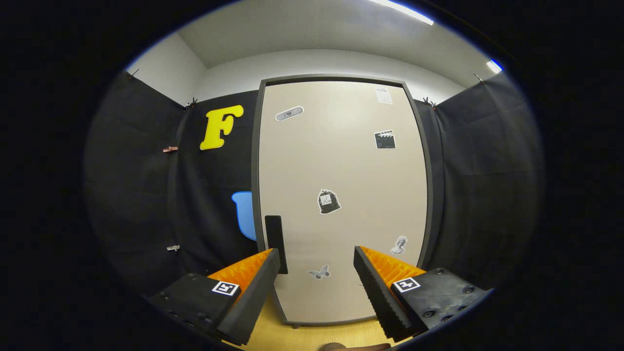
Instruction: Open the shoe cabinet door, grab the shoes and put them into the shoe cabinet, then close the shoe cabinet door.
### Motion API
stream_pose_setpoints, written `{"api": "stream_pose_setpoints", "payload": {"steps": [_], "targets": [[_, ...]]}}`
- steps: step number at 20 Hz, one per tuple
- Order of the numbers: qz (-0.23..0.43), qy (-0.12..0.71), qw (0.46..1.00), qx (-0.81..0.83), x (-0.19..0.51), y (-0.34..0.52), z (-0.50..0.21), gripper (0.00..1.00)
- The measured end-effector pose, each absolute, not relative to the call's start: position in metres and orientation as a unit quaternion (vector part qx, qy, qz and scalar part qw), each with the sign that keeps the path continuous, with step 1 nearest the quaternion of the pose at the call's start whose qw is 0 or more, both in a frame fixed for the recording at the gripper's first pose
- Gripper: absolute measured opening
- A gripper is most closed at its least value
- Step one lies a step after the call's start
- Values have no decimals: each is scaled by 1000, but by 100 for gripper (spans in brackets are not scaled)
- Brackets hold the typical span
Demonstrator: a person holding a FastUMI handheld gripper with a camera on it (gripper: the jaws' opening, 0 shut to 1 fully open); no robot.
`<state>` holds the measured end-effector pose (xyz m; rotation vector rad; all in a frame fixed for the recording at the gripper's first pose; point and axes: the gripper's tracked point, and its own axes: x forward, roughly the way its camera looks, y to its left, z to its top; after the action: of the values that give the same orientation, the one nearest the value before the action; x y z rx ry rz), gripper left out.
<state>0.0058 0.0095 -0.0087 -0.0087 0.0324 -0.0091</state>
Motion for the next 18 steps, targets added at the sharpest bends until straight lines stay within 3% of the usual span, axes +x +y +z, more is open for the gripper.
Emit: {"api": "stream_pose_setpoints", "payload": {"steps": [9,18], "targets": [[15,32,999,9,40,53,-32,98],[-10,56,998,8,111,73,-68,98]]}}
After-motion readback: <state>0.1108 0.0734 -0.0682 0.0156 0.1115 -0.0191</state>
